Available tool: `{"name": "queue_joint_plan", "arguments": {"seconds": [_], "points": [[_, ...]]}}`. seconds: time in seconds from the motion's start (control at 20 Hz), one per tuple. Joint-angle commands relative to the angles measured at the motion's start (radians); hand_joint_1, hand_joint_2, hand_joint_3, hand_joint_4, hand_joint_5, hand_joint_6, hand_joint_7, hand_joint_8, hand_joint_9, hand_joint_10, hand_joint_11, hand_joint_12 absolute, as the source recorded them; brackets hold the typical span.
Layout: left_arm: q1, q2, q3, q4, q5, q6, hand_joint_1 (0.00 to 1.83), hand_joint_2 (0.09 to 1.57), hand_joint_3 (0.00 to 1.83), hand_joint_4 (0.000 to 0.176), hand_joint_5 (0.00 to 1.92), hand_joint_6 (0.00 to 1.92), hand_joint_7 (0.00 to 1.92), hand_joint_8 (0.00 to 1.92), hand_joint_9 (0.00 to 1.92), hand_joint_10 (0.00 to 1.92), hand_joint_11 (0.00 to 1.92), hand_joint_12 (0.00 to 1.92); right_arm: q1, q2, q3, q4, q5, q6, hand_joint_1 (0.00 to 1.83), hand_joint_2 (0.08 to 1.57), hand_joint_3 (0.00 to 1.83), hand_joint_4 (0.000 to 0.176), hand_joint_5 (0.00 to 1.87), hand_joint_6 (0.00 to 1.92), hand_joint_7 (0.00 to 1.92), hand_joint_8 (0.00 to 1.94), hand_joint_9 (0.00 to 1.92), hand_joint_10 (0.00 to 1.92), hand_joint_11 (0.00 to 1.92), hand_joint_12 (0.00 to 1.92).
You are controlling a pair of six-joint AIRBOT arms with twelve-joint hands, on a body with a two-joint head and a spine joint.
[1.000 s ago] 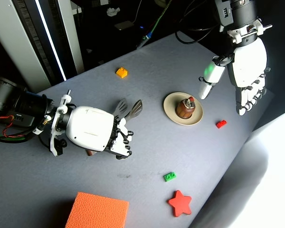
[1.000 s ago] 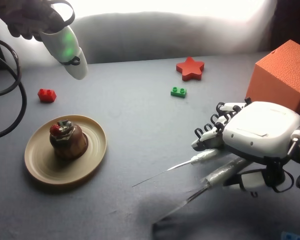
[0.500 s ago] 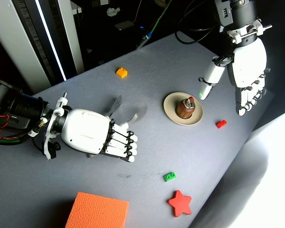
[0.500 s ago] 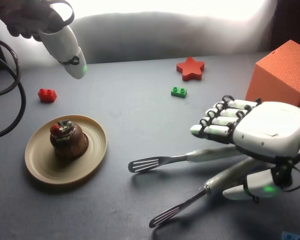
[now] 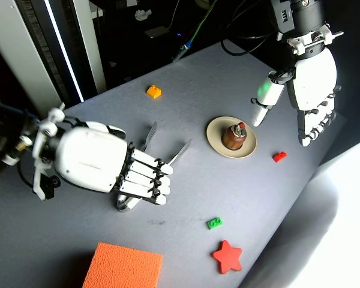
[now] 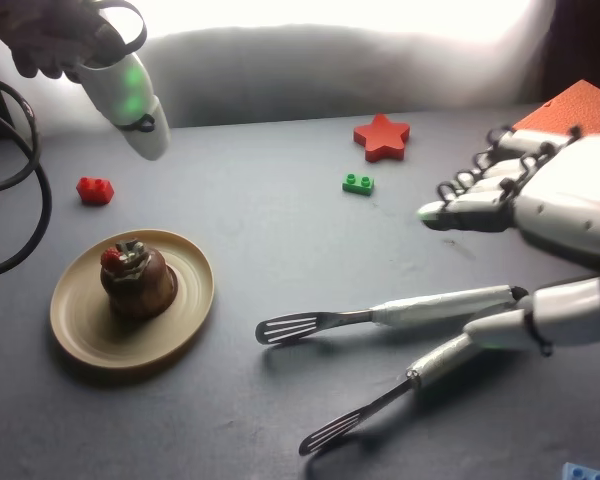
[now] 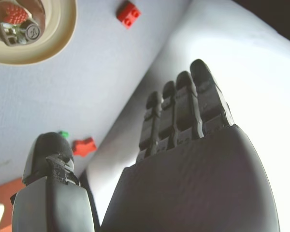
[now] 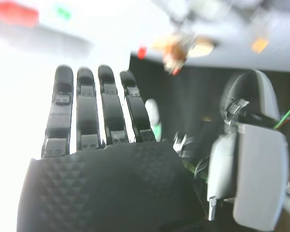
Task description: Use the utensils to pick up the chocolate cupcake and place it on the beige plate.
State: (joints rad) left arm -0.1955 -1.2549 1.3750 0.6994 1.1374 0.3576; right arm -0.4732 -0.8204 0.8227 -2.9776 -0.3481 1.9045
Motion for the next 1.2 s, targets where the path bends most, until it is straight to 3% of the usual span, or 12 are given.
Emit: {"name": "queue_joint_plan", "arguments": {"seconds": [0.0,0.05,0.2,0.25,0.3,0.35,0.4,0.45,0.5,0.6,0.75,1.15], "points": [[-0.011,0.012,-0.001,0.065,-0.022,-0.002,0.47,1.12,0.0,0.0,0.19,0.01,0.19,0.01,0.19,0.01,0.0,0.59,0.041,0.027,-0.022,-0.034,-0.084,-0.031,0.42,1.15,0.0,0.0,0.59,0.03,0.64,0.02,0.57,0.05,0.07,1.2],[-0.011,0.013,-0.001,0.065,-0.022,-0.002,0.49,1.13,0.0,0.0,0.3,0.01,0.28,0.01,0.3,0.01,0.0,0.77,0.058,0.044,-0.033,-0.034,-0.071,-0.045,0.45,1.17,0.0,0.0,0.7,0.05,0.75,0.04,0.7,0.1,0.17,1.33],[-0.011,0.016,-0.004,0.065,-0.022,-0.003,0.54,1.2,0.0,0.0,0.7,0.02,0.74,0.03,0.68,0.06,0.23,0.96,0.148,0.09,-0.057,-0.034,0.028,-0.065,0.51,1.2,0.0,0.0,0.95,0.07,1.04,0.14,0.69,1.03,0.42,1.66],[-0.011,0.018,-0.005,0.065,-0.024,-0.002,0.61,1.22,0.0,0.0,0.99,0.1,1.02,0.11,0.97,0.18,0.47,1.03,0.17,0.094,-0.056,-0.034,0.058,-0.07,0.52,1.22,0.0,0.0,0.89,0.7,0.92,0.85,0.73,1.47,0.56,1.81],[-0.011,0.019,-0.006,0.066,-0.025,-0.002,0.61,1.22,0.0,0.0,0.99,0.1,1.02,0.11,0.97,0.18,0.47,1.03,0.186,0.097,-0.056,-0.034,0.074,-0.073,0.52,1.22,0.0,0.0,0.89,0.7,0.92,0.85,0.73,1.47,0.56,1.81],[-0.011,0.02,-0.005,0.066,-0.028,-0.013,0.88,1.24,0.01,0.156,0.75,1.35,0.99,0.81,0.9,1.0,0.62,1.4,0.196,0.096,-0.056,-0.034,0.077,-0.086,0.56,1.23,0.0,0.0,0.76,1.52,0.85,1.67,0.83,1.87,0.82,1.92],[-0.011,0.022,-0.006,0.065,-0.026,-0.016,0.88,1.24,0.01,0.156,0.75,1.35,0.99,0.81,0.9,1.0,0.62,1.4,0.204,0.094,-0.058,-0.034,0.077,-0.093,0.56,1.23,0.0,0.0,0.76,1.52,0.85,1.67,0.83,1.87,0.82,1.92],[-0.013,0.024,-0.006,0.063,-0.026,-0.012,0.74,1.25,0.01,0.0,0.72,1.5,0.89,1.24,0.8,1.44,0.63,1.65,0.21,0.094,-0.063,-0.034,0.077,-0.1,0.58,1.23,0.0,0.0,0.73,1.66,0.87,1.81,0.91,1.91,0.93,1.92],[-0.013,0.025,-0.007,0.063,-0.029,-0.002,0.8,1.23,0.0,0.0,0.77,1.76,0.87,1.74,0.87,1.89,0.86,1.91,0.215,0.094,-0.067,-0.034,0.077,-0.103,0.74,1.17,0.0,0.0,0.77,1.82,1.0,1.94,1.15,1.92,1.19,1.92],[-0.013,0.033,-0.013,0.062,-0.041,0.018,0.82,1.23,0.0,0.0,0.93,1.89,1.01,1.89,1.06,1.91,1.03,1.92,0.217,0.092,-0.069,-0.034,0.077,-0.111,0.7,1.19,0.0,0.0,0.95,1.9,1.16,1.94,1.29,1.92,1.34,1.92],[-0.023,0.033,-0.005,0.02,-0.042,0.042,0.77,1.25,0.0,0.0,1.17,1.92,1.21,1.92,1.24,1.92,1.2,1.92,0.219,0.087,-0.069,-0.034,0.082,-0.117,0.79,1.22,0.0,0.0,1.17,1.92,1.33,1.94,1.46,1.92,1.58,1.92],[-0.008,0.038,-0.02,0.082,-0.045,0.039,0.84,1.25,0.0,0.0,1.2,1.92,1.3,1.92,1.36,1.92,1.37,1.92,0.221,0.084,-0.069,-0.034,0.093,-0.116,0.78,1.31,0.01,0.0,1.23,1.92,1.34,1.94,1.46,1.92,1.62,1.92]]}}
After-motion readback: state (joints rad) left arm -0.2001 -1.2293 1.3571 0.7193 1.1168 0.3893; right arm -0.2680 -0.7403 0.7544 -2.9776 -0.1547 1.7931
